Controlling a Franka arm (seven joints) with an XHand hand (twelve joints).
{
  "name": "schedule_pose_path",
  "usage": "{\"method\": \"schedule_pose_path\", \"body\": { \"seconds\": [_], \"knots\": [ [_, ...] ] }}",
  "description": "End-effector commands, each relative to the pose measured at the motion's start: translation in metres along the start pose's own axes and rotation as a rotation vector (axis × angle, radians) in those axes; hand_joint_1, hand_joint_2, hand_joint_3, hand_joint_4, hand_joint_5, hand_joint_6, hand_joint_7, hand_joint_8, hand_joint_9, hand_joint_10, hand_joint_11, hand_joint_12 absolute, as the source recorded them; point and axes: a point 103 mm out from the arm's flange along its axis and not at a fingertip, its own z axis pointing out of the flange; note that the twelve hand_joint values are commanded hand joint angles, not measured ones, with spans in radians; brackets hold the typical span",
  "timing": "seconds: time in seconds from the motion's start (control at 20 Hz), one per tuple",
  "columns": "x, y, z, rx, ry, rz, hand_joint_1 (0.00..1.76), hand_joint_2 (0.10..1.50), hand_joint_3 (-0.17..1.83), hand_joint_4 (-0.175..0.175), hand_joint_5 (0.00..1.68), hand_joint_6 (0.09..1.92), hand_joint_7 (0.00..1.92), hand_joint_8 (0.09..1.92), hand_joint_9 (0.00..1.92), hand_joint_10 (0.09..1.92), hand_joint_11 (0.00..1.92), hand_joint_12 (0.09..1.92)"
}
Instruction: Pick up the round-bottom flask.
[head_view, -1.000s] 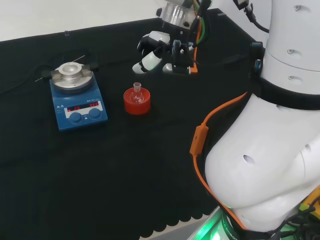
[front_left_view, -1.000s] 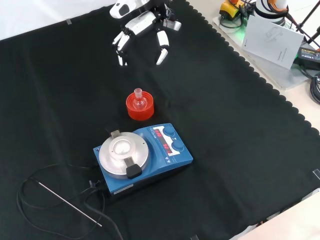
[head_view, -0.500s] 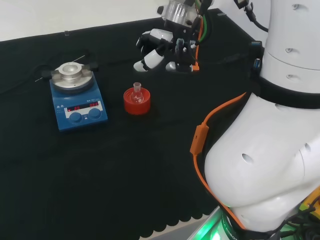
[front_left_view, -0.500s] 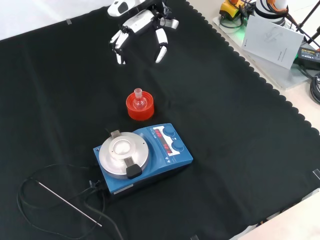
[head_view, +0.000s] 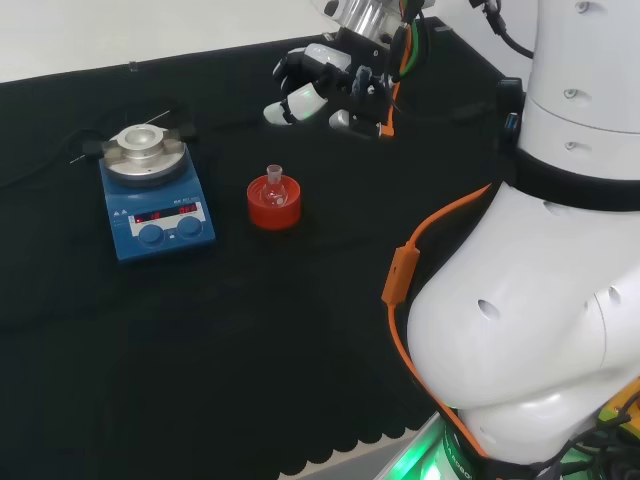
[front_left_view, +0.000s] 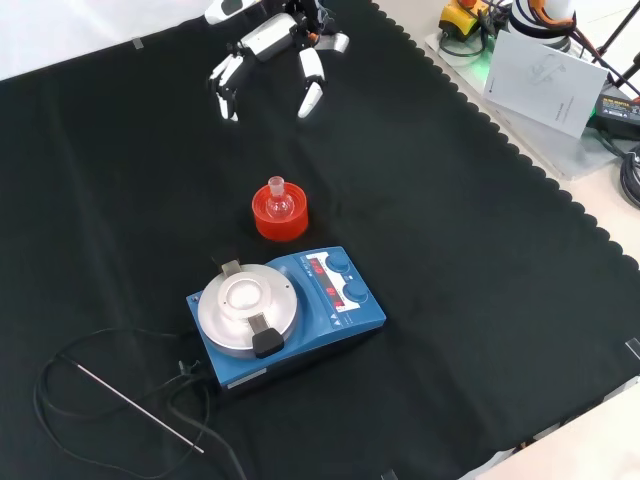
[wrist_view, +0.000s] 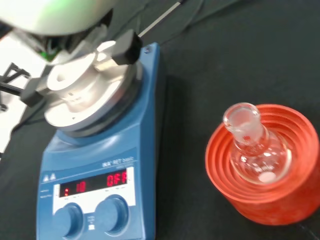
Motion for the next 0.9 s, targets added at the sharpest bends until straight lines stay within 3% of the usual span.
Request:
{"method": "schedule_pose_path", "body": {
  "seconds": [0.05, 0.9],
  "knots": [
    [0.005, 0.016, 0.001, 0.022, -0.004, 0.036, 0.93, 0.38, 0.86, -0.157, 0.22, 0.69, 0.44, 0.91, 0.44, 0.92, 0.11, 1.51],
    [0.01, 0.038, 0.027, 0.075, -0.133, 0.012, 0.93, 0.37, 0.87, -0.156, 0.22, 0.7, 0.46, 0.9, 0.46, 0.91, 0.12, 1.52]
  ]
}}
